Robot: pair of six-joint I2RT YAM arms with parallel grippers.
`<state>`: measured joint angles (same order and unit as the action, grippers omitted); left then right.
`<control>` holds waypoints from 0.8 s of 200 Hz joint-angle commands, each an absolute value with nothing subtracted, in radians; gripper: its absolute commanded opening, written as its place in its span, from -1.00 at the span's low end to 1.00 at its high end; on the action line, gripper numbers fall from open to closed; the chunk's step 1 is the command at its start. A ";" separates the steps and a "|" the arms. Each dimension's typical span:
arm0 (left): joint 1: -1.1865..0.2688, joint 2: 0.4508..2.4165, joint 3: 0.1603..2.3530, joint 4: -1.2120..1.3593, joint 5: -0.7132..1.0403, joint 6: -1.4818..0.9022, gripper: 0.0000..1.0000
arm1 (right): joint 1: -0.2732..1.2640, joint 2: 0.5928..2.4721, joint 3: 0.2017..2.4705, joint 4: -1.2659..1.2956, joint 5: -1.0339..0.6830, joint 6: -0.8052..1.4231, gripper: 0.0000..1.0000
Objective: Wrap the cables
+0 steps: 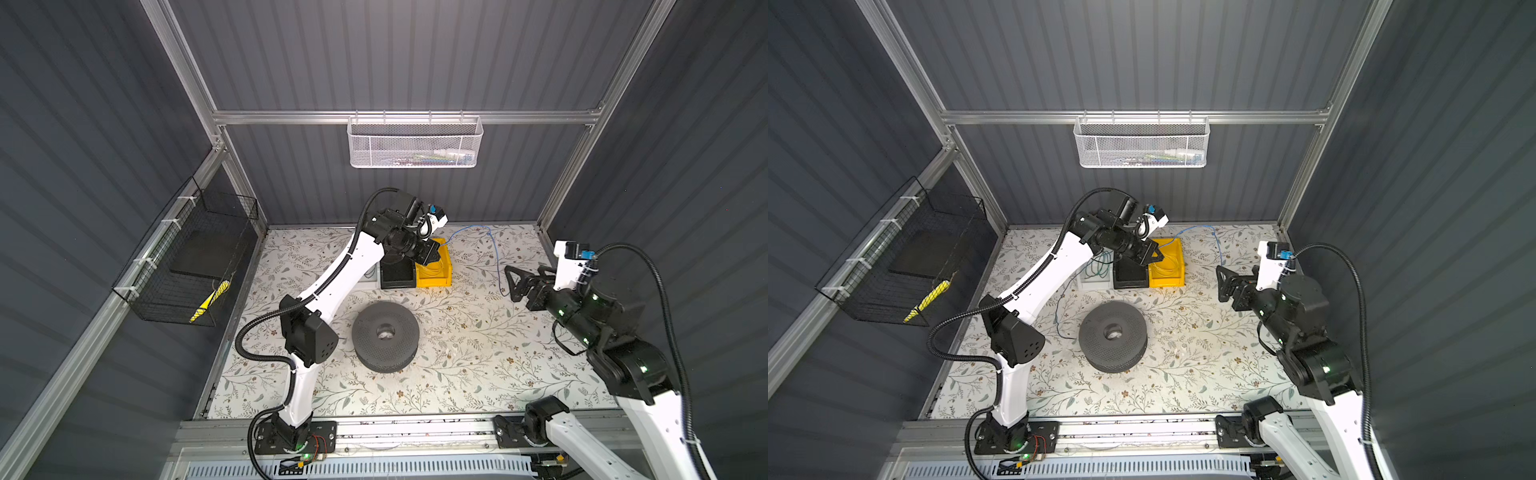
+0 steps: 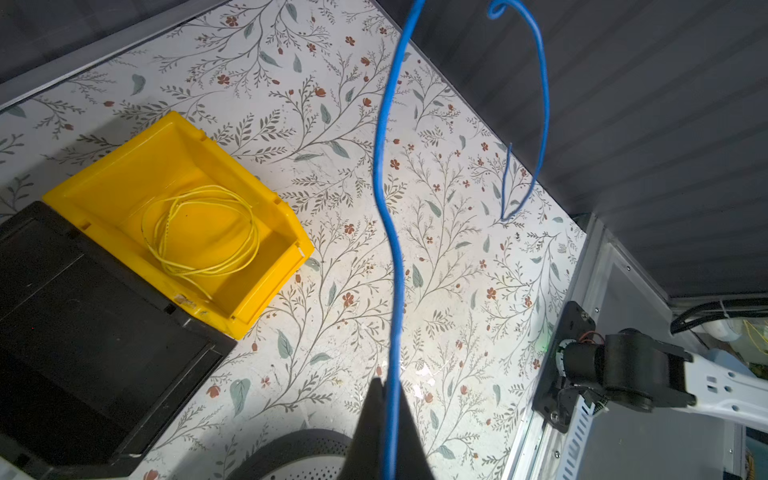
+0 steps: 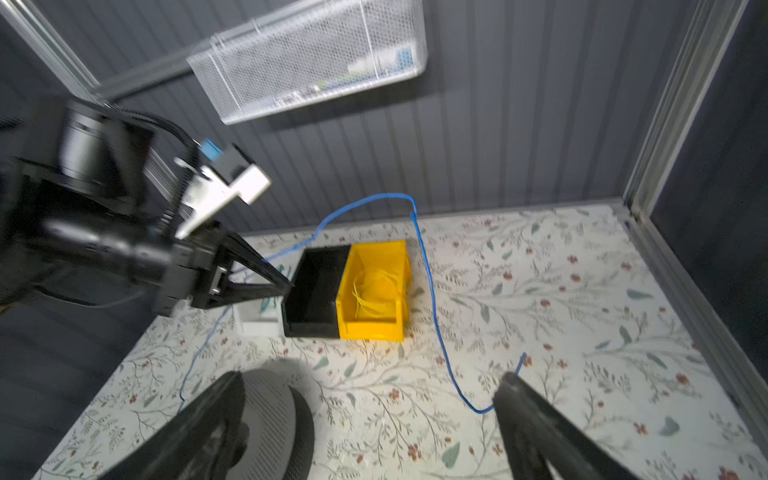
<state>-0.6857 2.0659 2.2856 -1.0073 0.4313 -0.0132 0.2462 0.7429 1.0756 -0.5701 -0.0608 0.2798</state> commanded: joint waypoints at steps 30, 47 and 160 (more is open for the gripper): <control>-0.703 2.025 2.210 -0.966 0.485 -0.015 -1.00 | 0.171 0.832 0.939 -0.315 -0.535 0.461 0.86; -0.709 2.008 2.163 -0.929 0.481 -0.033 -1.00 | 0.172 0.877 0.889 -0.149 -0.634 0.599 0.84; -0.753 1.963 2.068 -0.760 0.570 -0.127 -1.00 | 0.239 1.107 0.843 0.187 -0.545 0.799 0.67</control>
<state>-0.7322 1.9915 2.0708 -0.7837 0.5167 -0.1101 0.2367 1.0698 0.8291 0.0845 -0.5694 0.7776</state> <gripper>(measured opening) 0.065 0.850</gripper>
